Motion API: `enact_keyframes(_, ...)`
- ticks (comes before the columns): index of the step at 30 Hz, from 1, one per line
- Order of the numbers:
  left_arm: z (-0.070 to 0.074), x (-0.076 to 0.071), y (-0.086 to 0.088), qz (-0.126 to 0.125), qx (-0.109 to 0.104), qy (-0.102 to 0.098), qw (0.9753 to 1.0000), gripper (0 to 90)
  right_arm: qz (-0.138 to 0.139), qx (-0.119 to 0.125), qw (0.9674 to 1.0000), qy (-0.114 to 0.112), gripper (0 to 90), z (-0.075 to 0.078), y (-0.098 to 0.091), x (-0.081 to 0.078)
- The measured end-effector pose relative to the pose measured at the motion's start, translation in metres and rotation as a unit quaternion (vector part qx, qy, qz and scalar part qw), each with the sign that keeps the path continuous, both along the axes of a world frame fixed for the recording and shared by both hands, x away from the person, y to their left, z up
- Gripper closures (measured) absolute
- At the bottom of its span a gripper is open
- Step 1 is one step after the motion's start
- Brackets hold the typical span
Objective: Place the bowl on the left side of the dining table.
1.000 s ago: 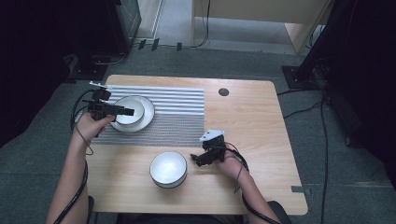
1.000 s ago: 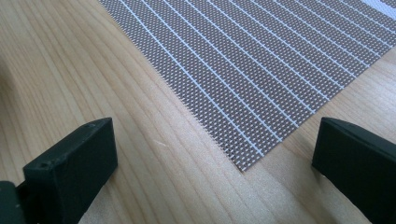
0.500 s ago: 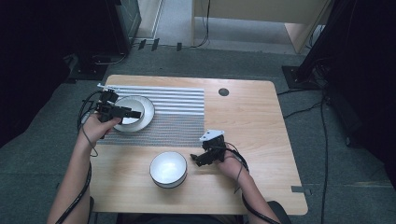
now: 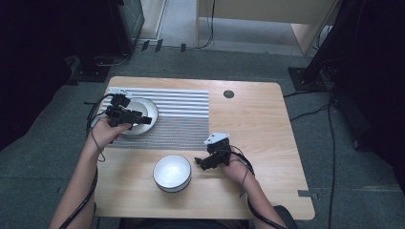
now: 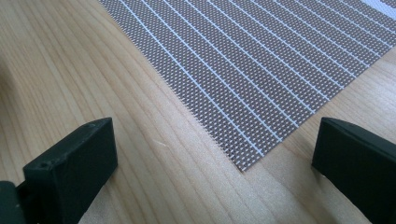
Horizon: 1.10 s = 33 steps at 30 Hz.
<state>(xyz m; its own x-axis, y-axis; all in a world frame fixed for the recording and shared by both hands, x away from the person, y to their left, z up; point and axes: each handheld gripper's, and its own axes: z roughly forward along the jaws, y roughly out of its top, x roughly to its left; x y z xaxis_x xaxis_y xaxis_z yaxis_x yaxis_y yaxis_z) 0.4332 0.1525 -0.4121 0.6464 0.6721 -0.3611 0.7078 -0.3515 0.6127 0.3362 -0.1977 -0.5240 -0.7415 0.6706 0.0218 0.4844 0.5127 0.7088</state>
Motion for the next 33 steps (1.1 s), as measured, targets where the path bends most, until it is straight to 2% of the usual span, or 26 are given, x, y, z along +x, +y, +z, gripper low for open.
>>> enact_keyframes(13, -0.010, -0.003, -0.020, -0.032, 0.003, 0.000, 0.9995, 30.9, 0.000, 0.000, 1.0000, 0.000, 0.0, 0.000, 0.000, 0.000)
enact_keyframes(23, -0.024, -0.006, -0.029, -0.045, 0.004, 0.011, 0.9989, 30.9, 0.000, 0.000, 1.0000, 0.000, 0.0, 0.000, 0.000, 0.000)
enact_keyframes(33, -0.034, -0.008, -0.038, -0.057, 0.015, 0.009, 0.9982, 30.9, 0.000, 0.000, 1.0000, 0.000, 0.0, 0.000, 0.000, 0.000)
